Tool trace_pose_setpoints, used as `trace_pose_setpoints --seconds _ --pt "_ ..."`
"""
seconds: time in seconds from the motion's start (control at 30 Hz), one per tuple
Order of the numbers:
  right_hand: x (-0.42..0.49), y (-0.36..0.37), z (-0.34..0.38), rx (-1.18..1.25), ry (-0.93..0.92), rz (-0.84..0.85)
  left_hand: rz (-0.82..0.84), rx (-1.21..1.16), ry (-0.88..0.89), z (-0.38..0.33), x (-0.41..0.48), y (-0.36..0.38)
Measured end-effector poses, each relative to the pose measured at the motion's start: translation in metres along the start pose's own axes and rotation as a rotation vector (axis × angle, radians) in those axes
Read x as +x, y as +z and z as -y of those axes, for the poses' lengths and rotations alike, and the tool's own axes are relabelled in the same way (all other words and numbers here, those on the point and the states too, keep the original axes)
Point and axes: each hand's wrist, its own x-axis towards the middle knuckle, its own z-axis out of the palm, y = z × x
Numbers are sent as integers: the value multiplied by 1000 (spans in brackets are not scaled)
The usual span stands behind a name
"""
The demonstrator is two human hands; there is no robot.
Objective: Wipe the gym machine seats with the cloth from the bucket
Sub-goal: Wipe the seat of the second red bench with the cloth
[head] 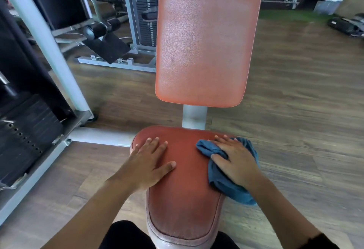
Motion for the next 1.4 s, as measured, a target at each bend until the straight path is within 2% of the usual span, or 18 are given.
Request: trace_pose_setpoints --seconds 0.2,0.3,0.4,0.53,0.7,0.77,0.9,1.0,1.1,1.23,1.4 --pt "-19 10 45 23 -103 94 0 -29 -40 13 10 1" --pt "-19 4 30 22 -50 92 -57 -19 -19 21 21 6" --pt "6 2 -1 -45 73 52 -57 -14 -37 24 30 7" --pt "42 5 -8 -95 142 45 -54 -14 -52 23 38 6" --pt "17 10 19 -23 22 105 -70 -64 -43 19 41 5" --pt "5 8 16 7 34 136 -69 -88 -50 20 41 5" --pt "26 -2 -15 38 150 4 -72 -108 -48 20 39 5" --pt "56 -3 -12 16 213 -18 -59 -86 -50 19 39 4" --pt "66 9 10 -44 150 -1 -65 -93 -53 18 41 5" --pt "33 19 32 22 -4 66 -69 -133 -39 24 41 6" --pt "30 2 -6 42 82 45 -55 -167 -18 27 39 6"
